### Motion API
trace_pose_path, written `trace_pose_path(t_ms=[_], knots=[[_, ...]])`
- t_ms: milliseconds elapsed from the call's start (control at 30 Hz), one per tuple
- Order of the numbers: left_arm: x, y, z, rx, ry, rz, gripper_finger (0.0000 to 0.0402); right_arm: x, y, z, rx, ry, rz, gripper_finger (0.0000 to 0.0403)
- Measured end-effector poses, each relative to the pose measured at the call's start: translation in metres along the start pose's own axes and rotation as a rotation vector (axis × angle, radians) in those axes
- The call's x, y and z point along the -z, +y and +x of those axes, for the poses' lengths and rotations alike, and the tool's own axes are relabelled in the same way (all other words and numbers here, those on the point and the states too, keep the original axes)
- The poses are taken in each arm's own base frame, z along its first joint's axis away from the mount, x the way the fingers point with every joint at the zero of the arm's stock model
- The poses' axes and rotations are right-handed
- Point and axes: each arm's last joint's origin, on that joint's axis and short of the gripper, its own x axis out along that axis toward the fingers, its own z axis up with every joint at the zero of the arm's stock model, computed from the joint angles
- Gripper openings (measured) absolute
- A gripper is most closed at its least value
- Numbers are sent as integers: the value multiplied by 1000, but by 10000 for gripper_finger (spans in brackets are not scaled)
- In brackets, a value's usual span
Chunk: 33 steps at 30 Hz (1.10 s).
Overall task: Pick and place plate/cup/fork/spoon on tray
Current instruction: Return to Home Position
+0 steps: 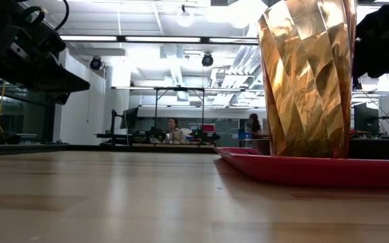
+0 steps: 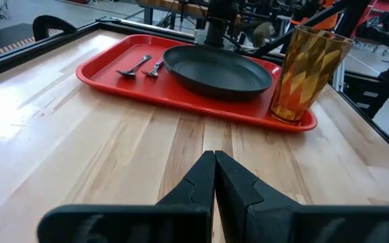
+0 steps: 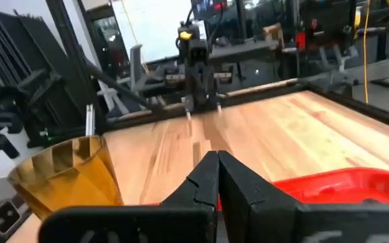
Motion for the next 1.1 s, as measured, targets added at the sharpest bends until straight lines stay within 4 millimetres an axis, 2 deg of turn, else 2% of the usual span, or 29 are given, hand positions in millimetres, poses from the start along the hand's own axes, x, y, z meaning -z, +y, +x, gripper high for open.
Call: trace_pose_path(t_ms=[1100], knots=[[0,0,0,0,0,0,0,0,0,0,2,6,-12,0]])
